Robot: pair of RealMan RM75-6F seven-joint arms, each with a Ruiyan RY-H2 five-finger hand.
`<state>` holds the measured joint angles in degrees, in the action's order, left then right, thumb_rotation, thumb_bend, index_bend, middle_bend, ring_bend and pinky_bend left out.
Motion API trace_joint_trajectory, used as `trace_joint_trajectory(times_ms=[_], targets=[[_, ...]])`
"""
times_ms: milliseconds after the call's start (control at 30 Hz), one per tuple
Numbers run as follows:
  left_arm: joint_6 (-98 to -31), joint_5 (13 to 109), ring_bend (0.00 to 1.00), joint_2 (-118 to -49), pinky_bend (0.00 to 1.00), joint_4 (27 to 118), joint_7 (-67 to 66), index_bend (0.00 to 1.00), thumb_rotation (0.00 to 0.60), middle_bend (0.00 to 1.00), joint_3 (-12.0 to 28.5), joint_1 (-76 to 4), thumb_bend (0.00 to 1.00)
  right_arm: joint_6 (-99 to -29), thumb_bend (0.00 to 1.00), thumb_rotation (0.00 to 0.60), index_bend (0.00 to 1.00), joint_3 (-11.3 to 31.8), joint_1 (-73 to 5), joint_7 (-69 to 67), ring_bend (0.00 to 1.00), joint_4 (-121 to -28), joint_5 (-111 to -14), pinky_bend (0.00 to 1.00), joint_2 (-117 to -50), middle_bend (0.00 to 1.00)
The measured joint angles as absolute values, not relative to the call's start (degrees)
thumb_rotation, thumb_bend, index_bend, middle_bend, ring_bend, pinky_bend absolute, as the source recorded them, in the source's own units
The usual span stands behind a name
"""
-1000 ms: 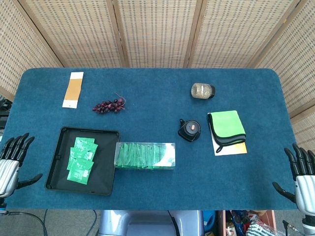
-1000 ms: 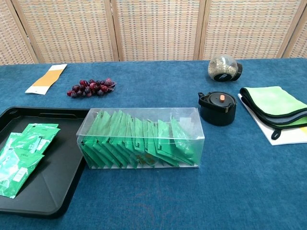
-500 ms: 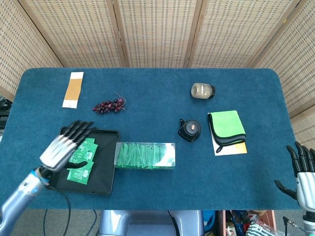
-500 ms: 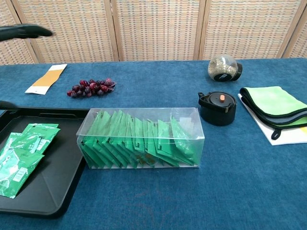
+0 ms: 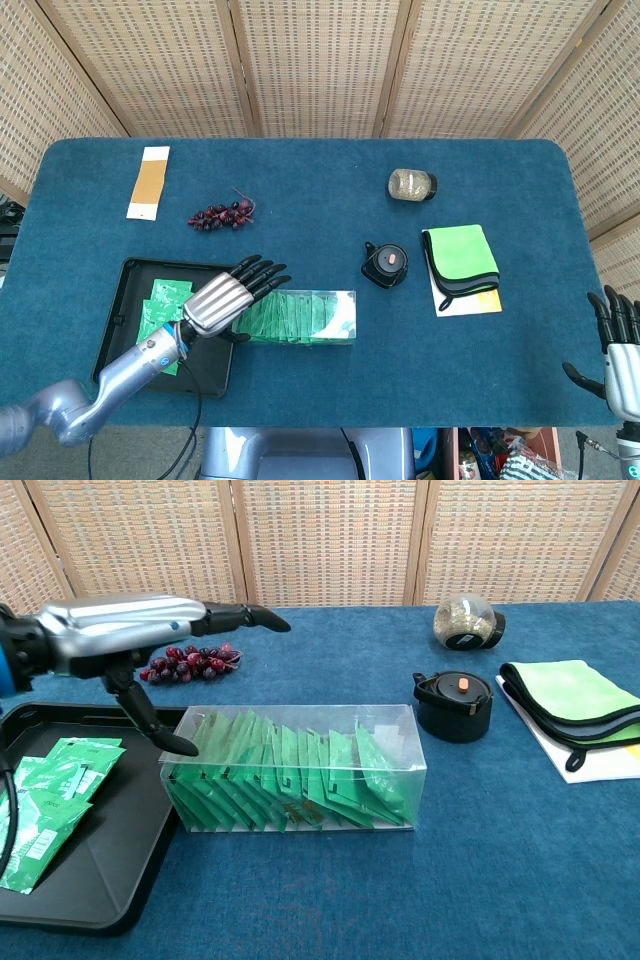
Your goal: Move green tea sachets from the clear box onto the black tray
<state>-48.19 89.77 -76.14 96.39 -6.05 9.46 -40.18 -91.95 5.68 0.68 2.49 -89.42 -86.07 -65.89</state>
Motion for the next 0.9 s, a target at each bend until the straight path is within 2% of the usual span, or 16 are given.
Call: trace_joint_trajectory(times_ms=[367, 900], targets=[[-45.88, 85.50, 0.00, -79.71, 0.00, 94.33, -8.56, 0.00, 0.600, 0.00, 9.32, -42.98, 0.07, -90.75, 0.00, 0.600, 0.00, 6.20, 0.29, 0.95, 0.00, -88.70, -84.62, 0.00, -65.70, 0.00], [-45.72, 82.11, 0.00, -80.05, 0.00, 94.86, -10.45, 0.00, 0.600, 0.00, 7.84, -44.17, 0.08, -89.91, 0.00, 0.600, 0.00, 6.34, 0.07, -0.45, 0.00, -88.16, -83.87, 0.00, -65.39, 0.00]])
